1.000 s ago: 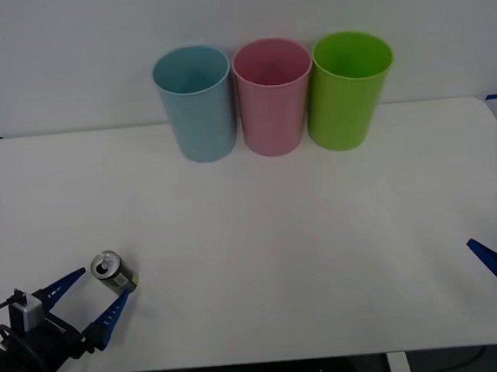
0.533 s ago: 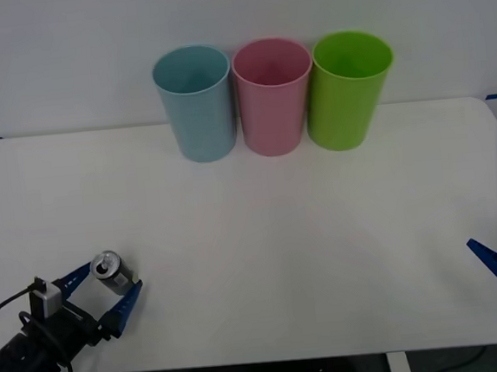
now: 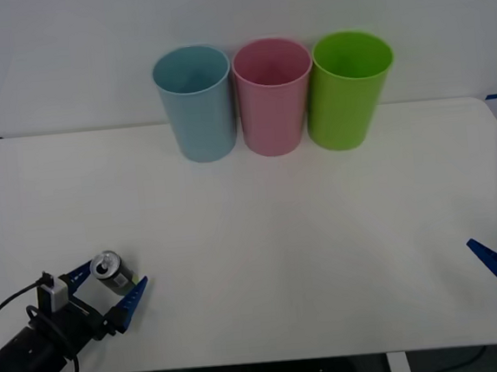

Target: Grasp the object on the table and drop it into the matching bin: aluminum can to the light blue bin, PET bottle to the pink bin.

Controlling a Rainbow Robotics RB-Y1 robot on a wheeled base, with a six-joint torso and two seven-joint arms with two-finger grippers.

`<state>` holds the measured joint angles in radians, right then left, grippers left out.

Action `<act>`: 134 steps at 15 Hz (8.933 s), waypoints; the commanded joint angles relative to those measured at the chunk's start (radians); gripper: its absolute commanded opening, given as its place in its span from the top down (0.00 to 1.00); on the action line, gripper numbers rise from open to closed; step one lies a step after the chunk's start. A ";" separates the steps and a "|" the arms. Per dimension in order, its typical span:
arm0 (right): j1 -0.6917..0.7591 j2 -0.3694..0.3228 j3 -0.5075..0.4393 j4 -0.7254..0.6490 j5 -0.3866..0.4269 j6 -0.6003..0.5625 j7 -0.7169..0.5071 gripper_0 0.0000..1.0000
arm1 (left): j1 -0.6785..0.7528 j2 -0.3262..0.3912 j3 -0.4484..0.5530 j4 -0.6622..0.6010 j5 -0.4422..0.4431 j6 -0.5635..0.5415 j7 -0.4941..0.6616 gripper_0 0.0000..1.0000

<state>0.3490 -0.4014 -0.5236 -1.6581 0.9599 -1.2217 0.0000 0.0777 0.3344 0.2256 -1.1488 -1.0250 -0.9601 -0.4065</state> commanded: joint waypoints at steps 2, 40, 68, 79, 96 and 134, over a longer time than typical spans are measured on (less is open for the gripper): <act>0.000 0.000 0.000 0.000 0.000 0.000 0.000 0.00 | -0.001 0.000 0.000 0.000 0.003 0.000 -0.002 1.00; 0.000 0.000 0.000 0.000 0.000 0.000 0.000 0.00 | -0.358 0.028 0.089 -0.051 0.092 0.115 0.371 1.00; 0.000 0.000 0.000 0.000 0.000 0.000 0.000 0.00 | -0.929 0.006 -0.028 0.201 -0.440 0.362 0.801 1.00; 0.000 0.000 0.000 0.000 0.000 0.000 0.000 0.00 | -1.156 -0.080 -0.028 0.488 -0.526 0.495 0.604 1.00; 0.000 0.000 0.000 0.000 0.000 0.000 0.000 0.00 | -1.145 -0.081 -0.028 0.488 -0.486 0.488 0.604 0.00; 0.000 0.000 0.000 0.000 0.000 0.000 0.000 0.00 | -0.024 0.235 0.336 -0.356 -0.115 -0.180 0.552 0.00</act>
<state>0.3490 -0.4014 -0.5236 -1.6581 0.9599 -1.2217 0.0000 0.0367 0.5611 0.5588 -1.5050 -1.1539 -1.1398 0.1493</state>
